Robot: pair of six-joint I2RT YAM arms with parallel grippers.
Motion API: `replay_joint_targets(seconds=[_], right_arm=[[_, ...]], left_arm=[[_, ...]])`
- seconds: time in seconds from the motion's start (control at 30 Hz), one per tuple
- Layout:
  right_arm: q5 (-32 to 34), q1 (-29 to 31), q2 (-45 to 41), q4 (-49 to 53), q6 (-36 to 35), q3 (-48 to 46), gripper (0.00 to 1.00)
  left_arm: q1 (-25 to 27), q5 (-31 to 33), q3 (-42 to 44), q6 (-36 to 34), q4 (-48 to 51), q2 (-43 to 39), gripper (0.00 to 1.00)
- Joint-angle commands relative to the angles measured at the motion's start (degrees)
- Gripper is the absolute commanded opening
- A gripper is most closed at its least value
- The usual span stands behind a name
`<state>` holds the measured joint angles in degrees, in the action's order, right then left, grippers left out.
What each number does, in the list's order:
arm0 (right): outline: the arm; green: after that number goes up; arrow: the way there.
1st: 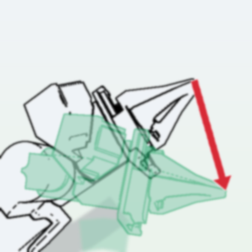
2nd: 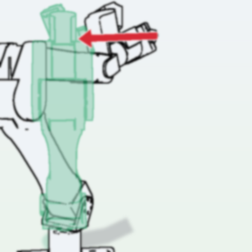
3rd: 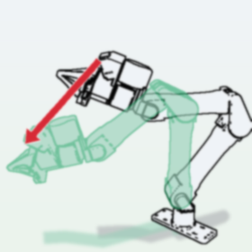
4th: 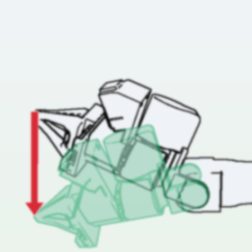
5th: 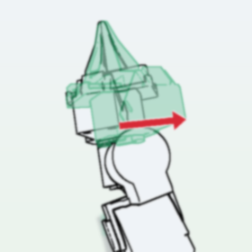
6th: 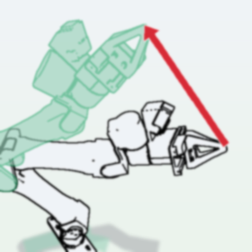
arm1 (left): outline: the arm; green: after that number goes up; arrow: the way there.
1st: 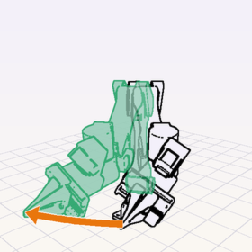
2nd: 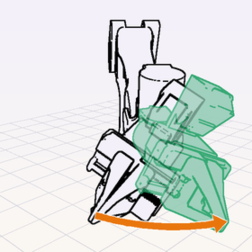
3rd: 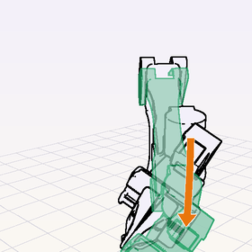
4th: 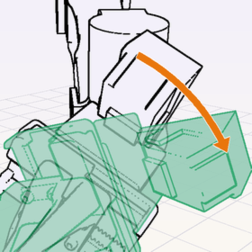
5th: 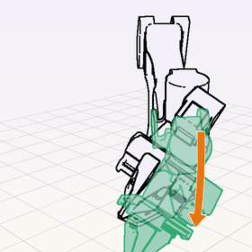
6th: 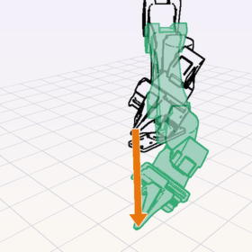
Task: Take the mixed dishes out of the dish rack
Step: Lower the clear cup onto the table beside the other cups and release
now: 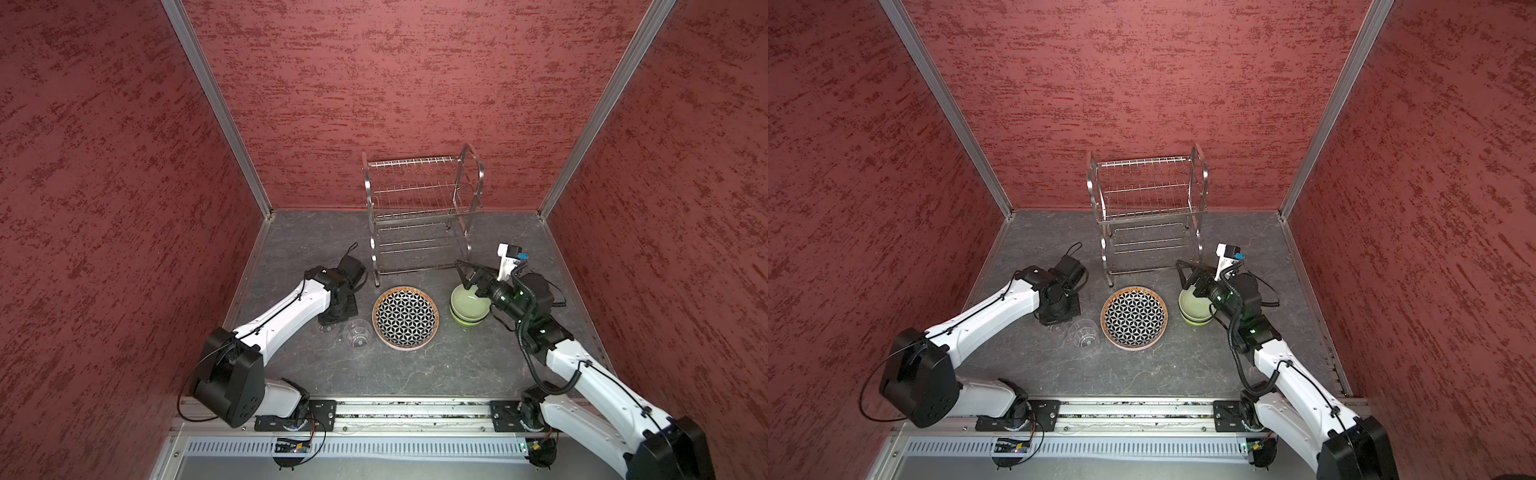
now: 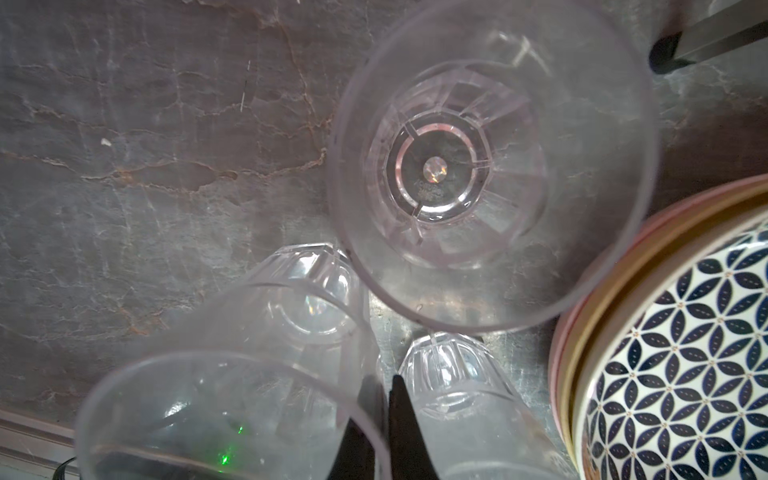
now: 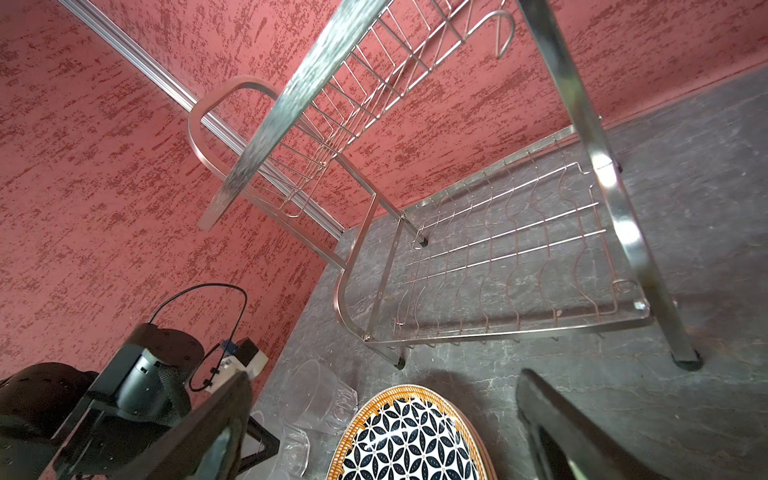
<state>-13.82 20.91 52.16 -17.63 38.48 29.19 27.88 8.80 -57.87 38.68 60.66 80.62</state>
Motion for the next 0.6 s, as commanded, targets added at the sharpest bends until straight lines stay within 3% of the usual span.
replay_joint_targets(seconds=[0.0,0.3,0.57], right_arm=[[1.25,-0.08,-1.01,0.31,-1.12,0.15,0.99],[0.82,-0.12,-0.07,-0.57,-0.70,0.34,0.99],[0.81,-0.21,0.06,-0.40,-0.51,0.28,0.99]], left_arm=[[-0.28,-1.73,0.70,-0.80,-3.14,0.72,0.04],[-0.11,-3.19,3.80,-0.18,-4.86,0.86,0.06],[-0.11,-3.92,4.34,0.06,-5.73,0.20,0.31]])
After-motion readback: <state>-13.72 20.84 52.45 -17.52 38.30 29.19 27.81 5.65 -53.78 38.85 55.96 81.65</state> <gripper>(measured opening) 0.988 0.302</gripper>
